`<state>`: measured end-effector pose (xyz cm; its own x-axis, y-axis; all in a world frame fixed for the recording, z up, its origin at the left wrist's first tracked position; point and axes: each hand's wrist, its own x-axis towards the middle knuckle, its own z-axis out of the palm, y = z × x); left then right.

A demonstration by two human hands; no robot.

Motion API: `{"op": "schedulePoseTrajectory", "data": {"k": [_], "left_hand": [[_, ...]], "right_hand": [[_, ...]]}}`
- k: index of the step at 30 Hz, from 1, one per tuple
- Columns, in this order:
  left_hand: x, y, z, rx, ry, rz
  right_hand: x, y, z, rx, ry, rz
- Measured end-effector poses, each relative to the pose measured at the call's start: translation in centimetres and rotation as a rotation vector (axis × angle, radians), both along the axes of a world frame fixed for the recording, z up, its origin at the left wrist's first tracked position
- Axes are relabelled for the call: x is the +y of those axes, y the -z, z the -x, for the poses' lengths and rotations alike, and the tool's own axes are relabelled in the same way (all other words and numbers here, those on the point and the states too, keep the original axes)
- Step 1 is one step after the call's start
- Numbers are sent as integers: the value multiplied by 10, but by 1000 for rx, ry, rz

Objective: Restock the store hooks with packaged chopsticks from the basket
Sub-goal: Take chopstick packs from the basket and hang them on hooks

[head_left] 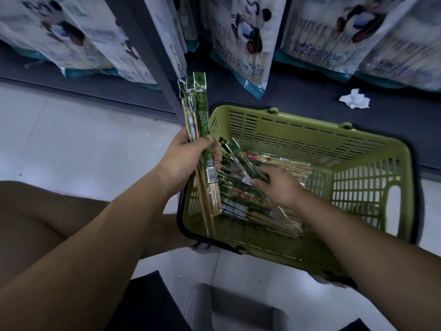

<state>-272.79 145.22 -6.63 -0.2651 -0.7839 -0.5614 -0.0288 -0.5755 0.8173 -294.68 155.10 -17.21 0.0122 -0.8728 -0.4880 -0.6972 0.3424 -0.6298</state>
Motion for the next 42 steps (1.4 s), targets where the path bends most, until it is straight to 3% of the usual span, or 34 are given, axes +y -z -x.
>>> {"op": "schedulePoseTrajectory", "data": {"k": [8,12,16,19,22,25,27,32,36,42], "left_hand": [[15,-5,13,-21,76,149],[16,-11,18,107,14,96],[17,-10,16,99,-67,23],[13,-9,16,64,-112,21],[7,-9,10,-10,-158,31],[-1,-10,1,-45,-198,19],[-4,-10,-2,-46,-169,32],[1,-3,-5,-83,-59,59],[1,1,-5,-94,-17,97],[1,5,-2,-95,-27,82]], "right_hand": [[-26,-89,-65,-370,262,314],[-27,-110,-84,-255,150,280],[-26,-116,-83,-150,-2,194],[-28,-115,-74,-268,13,194],[-28,-98,-61,-474,277,202],[-26,-61,-39,-222,319,133],[-16,-31,-26,-54,188,-22],[25,21,-20,123,-156,-323],[34,42,-23,326,-244,-270],[40,60,-28,399,-194,-219]]}}
